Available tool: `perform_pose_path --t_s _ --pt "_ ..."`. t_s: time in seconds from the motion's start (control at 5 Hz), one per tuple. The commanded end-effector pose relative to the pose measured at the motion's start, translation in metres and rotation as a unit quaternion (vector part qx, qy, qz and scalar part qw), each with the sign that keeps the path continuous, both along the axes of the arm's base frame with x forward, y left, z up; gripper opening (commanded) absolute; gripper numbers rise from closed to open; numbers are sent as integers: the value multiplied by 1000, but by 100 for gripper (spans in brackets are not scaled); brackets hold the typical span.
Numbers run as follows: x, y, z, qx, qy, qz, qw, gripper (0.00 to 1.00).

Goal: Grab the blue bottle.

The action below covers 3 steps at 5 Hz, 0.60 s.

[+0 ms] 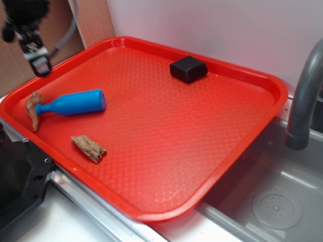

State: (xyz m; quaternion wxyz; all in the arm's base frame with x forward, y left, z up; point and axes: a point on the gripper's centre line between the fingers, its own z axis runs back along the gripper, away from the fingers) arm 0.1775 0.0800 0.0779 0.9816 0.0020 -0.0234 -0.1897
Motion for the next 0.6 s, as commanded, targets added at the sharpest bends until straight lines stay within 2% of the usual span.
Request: perform_pose_path --t_s 0.0,0.2,0.4 --pt "38 -53 -36 -7 -1 -74 997 100" --pt "34 -62 -49 -12 16 -74 997 100" --pt "23 -74 -49 -5 27 -78 997 100"
